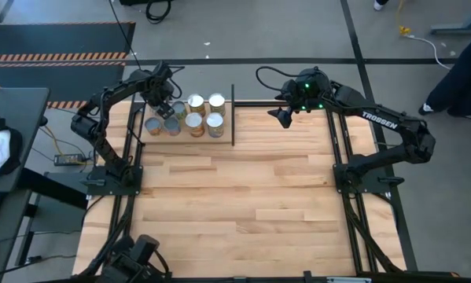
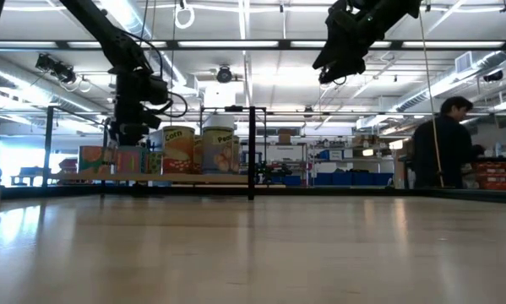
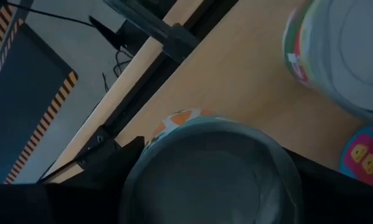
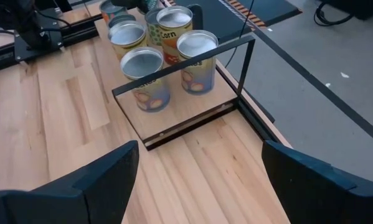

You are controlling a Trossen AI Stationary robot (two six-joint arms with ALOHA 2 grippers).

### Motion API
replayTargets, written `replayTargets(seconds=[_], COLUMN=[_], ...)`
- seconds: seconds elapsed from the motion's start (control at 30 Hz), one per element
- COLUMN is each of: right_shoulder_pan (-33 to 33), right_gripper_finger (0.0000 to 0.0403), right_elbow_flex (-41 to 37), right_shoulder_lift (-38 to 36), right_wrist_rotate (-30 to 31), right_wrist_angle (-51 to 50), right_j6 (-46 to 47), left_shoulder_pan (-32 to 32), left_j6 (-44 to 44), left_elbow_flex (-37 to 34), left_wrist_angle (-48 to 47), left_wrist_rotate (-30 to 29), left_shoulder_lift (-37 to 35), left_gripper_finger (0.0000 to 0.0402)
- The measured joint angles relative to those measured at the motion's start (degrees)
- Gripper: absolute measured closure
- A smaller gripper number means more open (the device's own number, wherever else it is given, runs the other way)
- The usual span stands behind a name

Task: Pick and place cans onto a shelf
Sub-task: Put the canned sliced carrots on the shelf

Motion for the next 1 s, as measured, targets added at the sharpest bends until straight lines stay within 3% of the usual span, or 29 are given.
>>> replayTargets(seconds=[0.3,0.8,1.0], right_shoulder_pan=[0.0,0.0,0.0], right_gripper_finger=[0.0056,0.0056,0.0056], right_elbow_flex=[0.0,0.0,0.0], right_shoulder_lift=[0.0,0.0,0.0], right_wrist_rotate=[0.0,-0.02,-0.04], right_wrist_angle=[0.02,0.0,0.0], right_j6=[0.03,-0.14,-0.45], left_shoulder_pan=[-0.36,-0.32,-0.5], left_j6=[2.72,1.64,3.75], left_elbow_flex=[0.02,0.07,0.07], left_wrist_angle=[1.4,1.26,1.29], left_wrist_rotate=[0.02,-2.41,-0.67], left_shoulder_lift=[0.04,1.01,1.01], left_gripper_finger=[0.0082,0.0083,0.0122])
